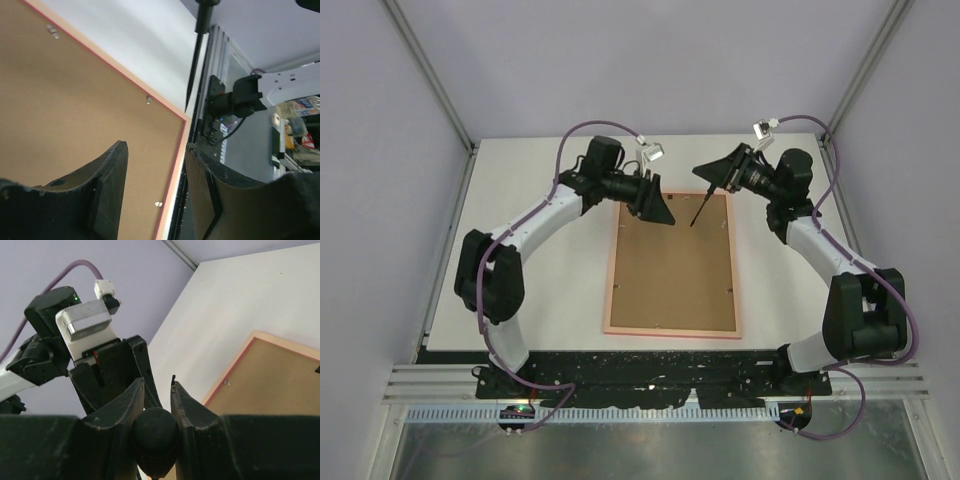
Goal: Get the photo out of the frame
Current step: Adjust the screwdriver.
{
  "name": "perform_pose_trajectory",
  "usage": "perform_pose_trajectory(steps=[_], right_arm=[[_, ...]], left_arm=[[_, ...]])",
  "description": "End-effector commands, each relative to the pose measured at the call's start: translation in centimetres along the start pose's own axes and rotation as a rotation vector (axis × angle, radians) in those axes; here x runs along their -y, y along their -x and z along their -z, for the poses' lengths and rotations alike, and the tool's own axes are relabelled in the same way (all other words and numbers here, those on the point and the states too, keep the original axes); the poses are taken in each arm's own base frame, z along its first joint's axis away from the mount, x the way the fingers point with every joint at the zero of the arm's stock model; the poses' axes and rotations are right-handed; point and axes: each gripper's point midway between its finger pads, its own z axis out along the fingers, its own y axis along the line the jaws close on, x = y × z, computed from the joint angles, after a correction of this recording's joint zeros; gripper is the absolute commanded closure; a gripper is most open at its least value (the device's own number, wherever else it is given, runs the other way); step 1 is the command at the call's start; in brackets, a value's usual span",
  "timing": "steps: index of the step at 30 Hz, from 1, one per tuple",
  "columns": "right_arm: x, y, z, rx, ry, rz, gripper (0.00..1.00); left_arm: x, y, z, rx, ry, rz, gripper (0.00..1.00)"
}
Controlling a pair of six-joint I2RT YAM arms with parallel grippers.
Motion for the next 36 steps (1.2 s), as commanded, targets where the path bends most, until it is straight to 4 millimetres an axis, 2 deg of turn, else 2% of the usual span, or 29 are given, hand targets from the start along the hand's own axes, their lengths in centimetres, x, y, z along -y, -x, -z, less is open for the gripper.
perform_pose_trajectory(steps=[1, 12, 16, 24, 31, 34, 36], right_arm=[[-3.1, 1.6, 0.0, 0.046, 0.120, 0.011, 0.92], [-2.8, 1.2, 0.3, 0.064, 0.130, -0.034, 0.92], [-2.7, 1.0, 0.3, 0.063, 0.132, -0.048, 0.92], [-2.4, 0.8, 0.2, 0.062, 0.134, -0.062, 0.92], [-1.6, 0.0, 0.1, 0.039, 0.126, -0.057, 0.92], [-1.4, -0.5, 0.2, 0.024, 0.123, -0.033, 0.92], [-1.7, -1.3, 0.5, -0.017, 0.152, 0.023, 0.92]], left_arm=[[3.5, 0.5, -1.1, 0.002, -0.169, -0.032, 0.47], [4.9, 0.4, -3.0, -0.003, -0.246, 0.030, 0.47], [5.2, 0.0, -3.8, -0.018, -0.251, 0.038, 0.50], [5.3, -0.4, -4.7, -0.041, -0.271, 0.058, 0.65], [5.6, -0.3, -4.7, -0.044, -0.283, 0.059, 0.85], [5.5, -0.1, -4.7, -0.044, -0.280, 0.064, 0.99], [5.2, -0.2, -4.7, -0.050, -0.263, 0.060, 1.00]])
